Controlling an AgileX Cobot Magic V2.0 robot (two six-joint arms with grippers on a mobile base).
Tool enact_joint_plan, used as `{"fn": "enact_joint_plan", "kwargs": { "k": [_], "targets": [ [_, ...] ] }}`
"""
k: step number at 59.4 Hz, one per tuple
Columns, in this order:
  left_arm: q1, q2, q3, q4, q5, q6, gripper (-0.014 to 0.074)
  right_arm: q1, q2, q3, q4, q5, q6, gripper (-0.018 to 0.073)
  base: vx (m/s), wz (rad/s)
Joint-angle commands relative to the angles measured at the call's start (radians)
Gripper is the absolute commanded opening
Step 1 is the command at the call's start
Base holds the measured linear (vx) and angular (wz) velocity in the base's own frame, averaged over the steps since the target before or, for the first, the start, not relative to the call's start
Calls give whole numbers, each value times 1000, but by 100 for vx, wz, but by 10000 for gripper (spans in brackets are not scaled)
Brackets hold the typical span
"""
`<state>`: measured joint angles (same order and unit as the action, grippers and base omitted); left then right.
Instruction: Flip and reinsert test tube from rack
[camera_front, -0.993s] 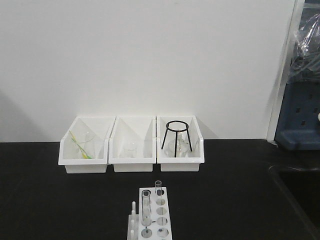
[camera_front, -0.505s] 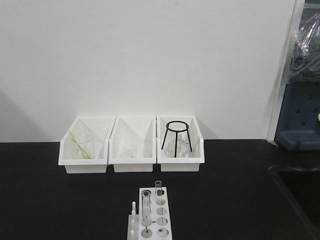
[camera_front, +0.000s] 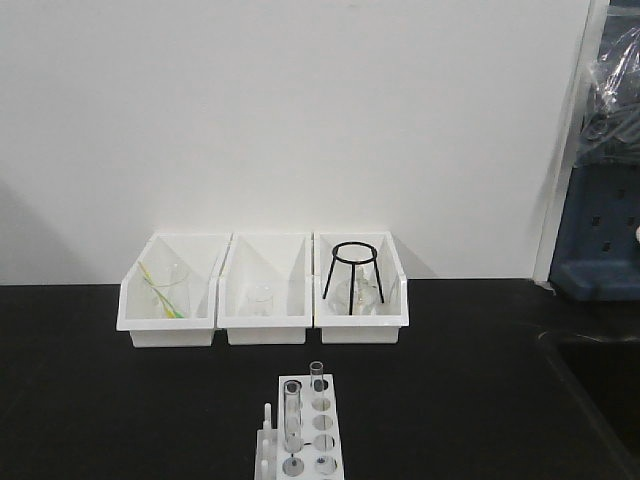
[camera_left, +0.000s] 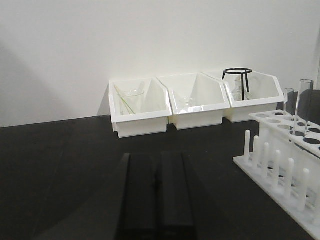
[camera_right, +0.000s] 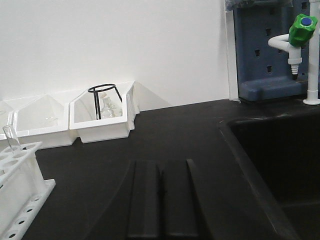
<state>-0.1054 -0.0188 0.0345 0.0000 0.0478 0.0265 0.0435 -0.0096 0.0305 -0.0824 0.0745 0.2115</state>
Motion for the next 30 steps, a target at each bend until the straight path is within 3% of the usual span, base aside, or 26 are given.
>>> {"fn": "enact_joint_plan", "kwargs": {
  "k": [1,30],
  "targets": [
    [0,-7,-6,0,-81,-2,-6,-7,-16,2,-4,-81,-13,-11,0,0],
    [0,-7,-6,0,-81,-2,-6,-7,-16,2,-4,-81,-13,-11,0,0]
  ]
}}
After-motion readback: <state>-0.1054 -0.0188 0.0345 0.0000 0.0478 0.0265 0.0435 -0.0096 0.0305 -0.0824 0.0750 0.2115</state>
